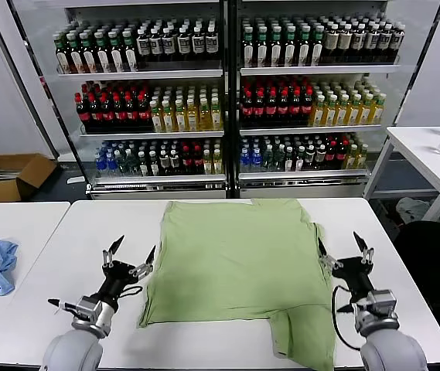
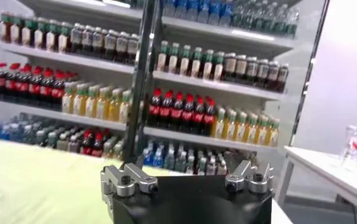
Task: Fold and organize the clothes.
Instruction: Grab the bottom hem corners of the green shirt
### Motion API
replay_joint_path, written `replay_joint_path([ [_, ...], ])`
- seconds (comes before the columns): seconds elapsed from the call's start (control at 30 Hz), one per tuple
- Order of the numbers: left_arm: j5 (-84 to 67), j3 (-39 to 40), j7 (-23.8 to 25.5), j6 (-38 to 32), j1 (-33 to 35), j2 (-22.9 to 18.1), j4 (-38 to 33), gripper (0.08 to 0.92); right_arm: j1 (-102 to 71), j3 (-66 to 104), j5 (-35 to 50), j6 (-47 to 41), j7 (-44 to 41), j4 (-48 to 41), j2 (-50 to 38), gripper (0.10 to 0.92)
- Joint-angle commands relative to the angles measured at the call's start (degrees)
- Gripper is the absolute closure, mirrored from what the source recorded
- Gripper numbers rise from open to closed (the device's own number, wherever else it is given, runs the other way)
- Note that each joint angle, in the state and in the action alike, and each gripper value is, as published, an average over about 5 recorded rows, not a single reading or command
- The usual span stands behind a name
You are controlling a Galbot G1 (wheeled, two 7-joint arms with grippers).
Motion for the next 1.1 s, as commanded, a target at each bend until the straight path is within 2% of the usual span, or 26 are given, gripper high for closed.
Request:
replay_joint_path([
  [0.03,-7.32,-0.45,-1.78,9.02,7.79,2.39,-7.90,0.177,-13.64,0.29,0.44,-0.44,1.27,5.47,-0.91,0.203],
  [0.2,-7.19,0.43,-3.73,13.57,11.51,4.19,-10.45,0.177,-14.98,1.39,0.68,-0.69,2.36,4.62,-0.06,0.203],
  [0.3,-7.00,1.04,-4.84,14.12,12.92,4.81,-9.27,0.177,-15.38,1.69,0.82,-0.24,2.15,3.72,0.52,0.203],
  [0.63,-5.86,1.98,-8.76,19.37,11.21,3.90,-5.52,0.177,-15.11,-0.53,0.68,1.49,2.04,-0.02,1.15,0.203],
  [1.1,-6.99,2.08,-9.22,20.61,11.75,2.53,-7.13,0.177,-15.00,-3.14,1.44,0.52,2.75,-1.27,1.72,0.203],
])
